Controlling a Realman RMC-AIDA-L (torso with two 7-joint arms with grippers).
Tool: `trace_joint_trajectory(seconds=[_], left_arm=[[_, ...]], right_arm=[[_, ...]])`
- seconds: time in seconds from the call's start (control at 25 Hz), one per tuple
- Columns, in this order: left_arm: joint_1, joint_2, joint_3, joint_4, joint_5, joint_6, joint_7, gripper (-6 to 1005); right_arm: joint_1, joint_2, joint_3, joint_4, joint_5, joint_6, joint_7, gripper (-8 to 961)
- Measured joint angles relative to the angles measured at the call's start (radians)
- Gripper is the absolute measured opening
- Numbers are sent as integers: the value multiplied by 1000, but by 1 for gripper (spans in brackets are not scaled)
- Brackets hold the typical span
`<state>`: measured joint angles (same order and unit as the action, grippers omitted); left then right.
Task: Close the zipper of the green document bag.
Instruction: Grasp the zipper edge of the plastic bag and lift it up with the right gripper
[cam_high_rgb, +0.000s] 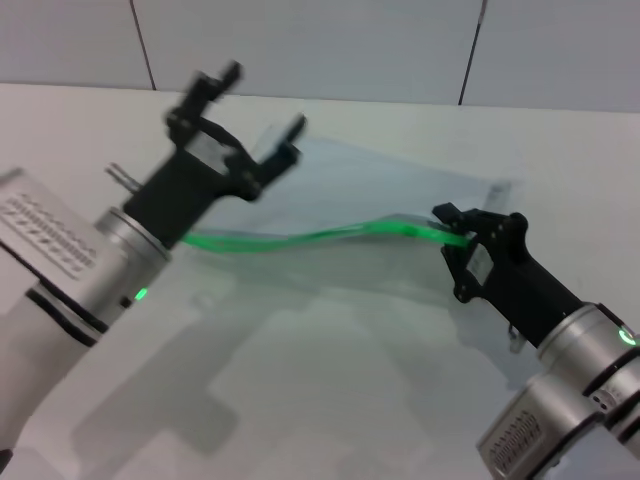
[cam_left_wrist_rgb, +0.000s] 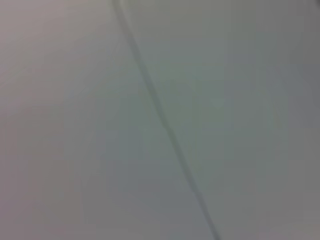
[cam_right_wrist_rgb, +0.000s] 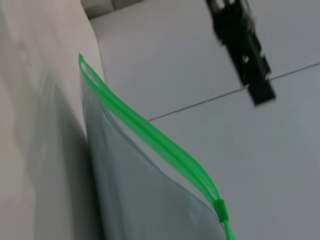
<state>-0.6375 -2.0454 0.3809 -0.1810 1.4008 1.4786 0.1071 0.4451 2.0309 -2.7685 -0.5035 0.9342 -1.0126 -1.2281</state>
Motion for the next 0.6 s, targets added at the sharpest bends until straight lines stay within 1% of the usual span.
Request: trace_joint_trajectory(seconds=[0.08,0.16,0.32,0.6], left_arm=[[-7,-2,33,0,23,-9,34,803],[-11,-2,45,0,56,-11,55,801],[-21,-3,48,0,153,-17,68,797],[-39,-3,49,-22,224,-59,104,790]], right_arm=[[10,0,0,-3,0,0,0,52],[15,0,0,-5,0,1,1,53],[17,0,0,-13,0,1,2,56],[31,0,1,-15,0,2,3,61]])
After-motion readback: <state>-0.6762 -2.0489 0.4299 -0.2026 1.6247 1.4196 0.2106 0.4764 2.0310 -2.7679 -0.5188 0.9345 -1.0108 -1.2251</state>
